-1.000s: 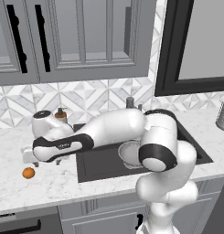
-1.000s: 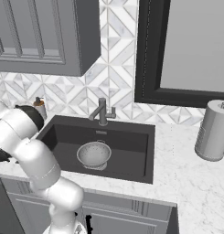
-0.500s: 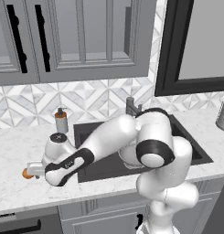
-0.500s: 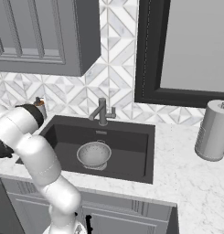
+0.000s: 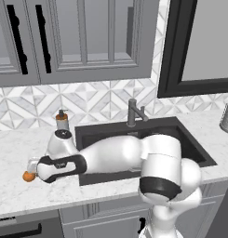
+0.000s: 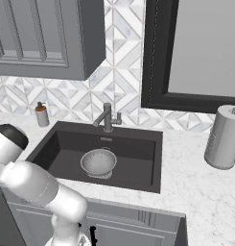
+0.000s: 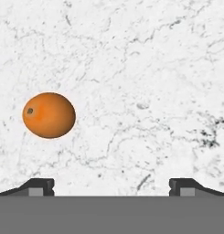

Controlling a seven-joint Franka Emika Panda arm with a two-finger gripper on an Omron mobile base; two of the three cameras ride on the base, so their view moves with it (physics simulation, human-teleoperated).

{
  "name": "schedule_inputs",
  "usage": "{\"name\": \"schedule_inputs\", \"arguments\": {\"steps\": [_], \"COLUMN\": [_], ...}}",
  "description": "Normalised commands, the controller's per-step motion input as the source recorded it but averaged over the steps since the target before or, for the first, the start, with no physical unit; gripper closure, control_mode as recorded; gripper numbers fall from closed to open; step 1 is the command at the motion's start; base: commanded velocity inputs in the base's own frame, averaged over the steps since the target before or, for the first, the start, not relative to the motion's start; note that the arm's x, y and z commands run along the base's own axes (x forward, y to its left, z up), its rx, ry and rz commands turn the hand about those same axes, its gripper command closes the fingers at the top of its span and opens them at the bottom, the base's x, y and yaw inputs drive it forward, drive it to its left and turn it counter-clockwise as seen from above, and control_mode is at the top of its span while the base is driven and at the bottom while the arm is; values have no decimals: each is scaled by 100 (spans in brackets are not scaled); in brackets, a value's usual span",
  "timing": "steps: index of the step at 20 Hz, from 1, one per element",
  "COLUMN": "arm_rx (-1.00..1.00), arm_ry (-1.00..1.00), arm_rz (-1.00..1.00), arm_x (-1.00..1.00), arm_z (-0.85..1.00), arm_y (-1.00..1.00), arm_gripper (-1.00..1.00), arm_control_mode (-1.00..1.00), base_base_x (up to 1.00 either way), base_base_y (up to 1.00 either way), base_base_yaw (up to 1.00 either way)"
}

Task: Put the colander in the sink, put the tangerine in the colander, and turn on the sink faucet and pour water over the colander.

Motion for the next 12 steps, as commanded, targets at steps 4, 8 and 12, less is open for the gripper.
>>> {"name": "schedule_inputs", "arguments": {"steps": [4, 8, 12], "arm_rx": [0, 0, -4], "arm_ry": [2, 0, 3], "arm_rz": [0, 0, 0], "arm_x": [0, 0, 0], "arm_z": [41, 46, 46], "arm_y": [21, 27, 20], "arm_gripper": [-100, -100, -100], "arm_control_mode": [-100, -100, -100], "base_base_x": [0, 0, 0], "base_base_y": [0, 0, 0], "base_base_yaw": [0, 0, 0]}}
